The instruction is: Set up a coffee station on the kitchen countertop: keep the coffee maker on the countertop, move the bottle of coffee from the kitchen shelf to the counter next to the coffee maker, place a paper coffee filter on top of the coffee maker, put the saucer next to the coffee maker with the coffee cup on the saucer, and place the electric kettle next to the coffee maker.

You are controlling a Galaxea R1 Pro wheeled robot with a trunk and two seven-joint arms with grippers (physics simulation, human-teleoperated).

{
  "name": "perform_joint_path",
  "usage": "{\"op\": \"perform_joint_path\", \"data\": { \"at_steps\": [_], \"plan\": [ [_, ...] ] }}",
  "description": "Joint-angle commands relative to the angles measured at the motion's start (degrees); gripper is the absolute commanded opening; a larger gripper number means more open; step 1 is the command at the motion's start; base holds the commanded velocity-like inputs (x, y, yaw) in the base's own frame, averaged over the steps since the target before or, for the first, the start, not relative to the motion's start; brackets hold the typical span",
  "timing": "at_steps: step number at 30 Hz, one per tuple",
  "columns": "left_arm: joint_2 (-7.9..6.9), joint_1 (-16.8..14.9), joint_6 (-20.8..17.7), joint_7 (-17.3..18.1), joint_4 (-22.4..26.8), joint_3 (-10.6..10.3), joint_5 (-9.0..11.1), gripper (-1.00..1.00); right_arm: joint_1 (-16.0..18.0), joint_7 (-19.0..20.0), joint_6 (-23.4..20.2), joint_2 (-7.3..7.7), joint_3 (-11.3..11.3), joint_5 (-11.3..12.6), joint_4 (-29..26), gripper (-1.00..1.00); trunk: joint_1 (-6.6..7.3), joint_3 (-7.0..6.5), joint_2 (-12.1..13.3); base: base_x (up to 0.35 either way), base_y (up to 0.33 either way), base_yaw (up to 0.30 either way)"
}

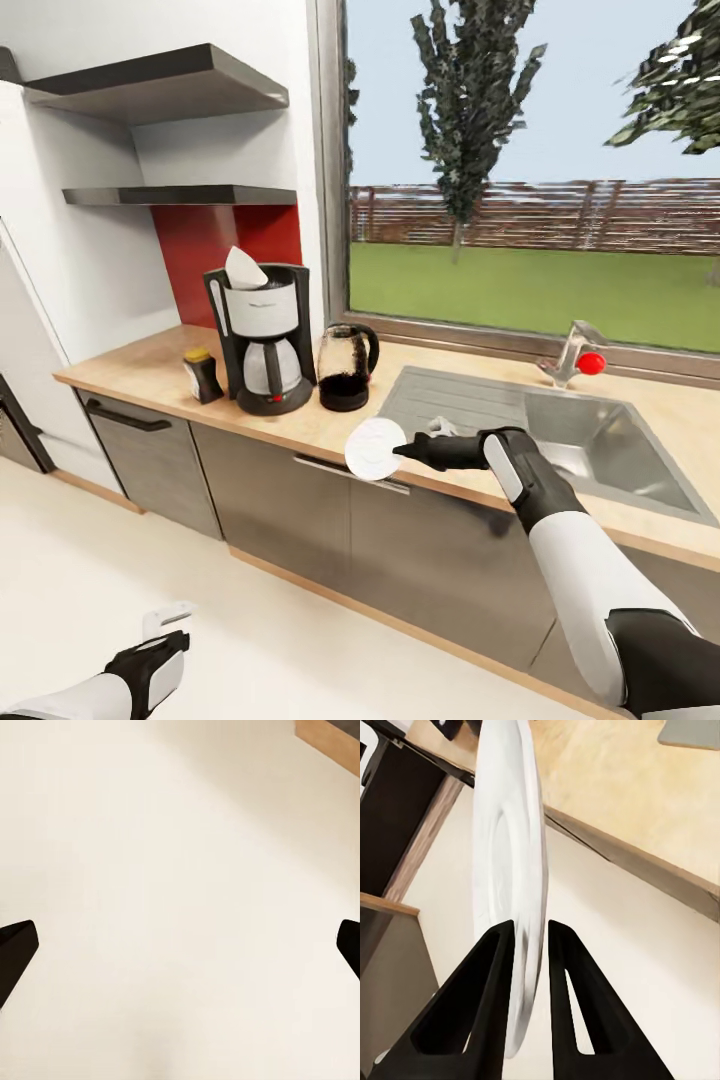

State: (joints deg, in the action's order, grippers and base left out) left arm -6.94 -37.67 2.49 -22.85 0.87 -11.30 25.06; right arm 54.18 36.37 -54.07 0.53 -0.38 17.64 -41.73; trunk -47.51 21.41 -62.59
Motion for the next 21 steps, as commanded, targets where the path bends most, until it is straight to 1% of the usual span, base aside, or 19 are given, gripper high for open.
{"op": "perform_joint_path", "data": {
  "at_steps": [1,6,10,16,21],
  "plan": [
    [0.00,-0.03,0.15,-0.09,0.01,-0.47,0.60,1.00,0.05,0.28,-0.32,0.00,-0.06,0.03,-0.01,-1.00,-0.02,0.07,-0.04,0.110,0.330,-0.145],
    [0.00,0.02,0.15,-0.09,0.01,-0.47,0.60,1.00,0.05,0.28,-0.31,0.00,-0.06,0.03,-0.01,-1.00,-0.02,0.07,-0.04,0.100,0.334,-0.183],
    [0.00,0.04,0.15,-0.09,0.01,-0.47,0.60,1.00,0.05,0.28,-0.33,-0.01,-0.06,0.03,-0.01,-1.00,-0.02,0.07,-0.04,0.140,0.331,-0.018],
    [0.00,0.05,0.15,-0.09,0.01,-0.48,0.60,1.00,0.05,0.28,-0.32,0.00,-0.06,0.03,-0.01,-1.00,-0.02,0.07,-0.04,0.203,0.306,-0.024],
    [0.00,0.05,0.15,-0.09,0.01,-0.47,0.60,1.00,0.05,0.28,-0.31,0.00,-0.06,0.03,0.03,-1.00,-0.02,0.07,-0.04,0.217,0.297,-0.223]
  ]
}}
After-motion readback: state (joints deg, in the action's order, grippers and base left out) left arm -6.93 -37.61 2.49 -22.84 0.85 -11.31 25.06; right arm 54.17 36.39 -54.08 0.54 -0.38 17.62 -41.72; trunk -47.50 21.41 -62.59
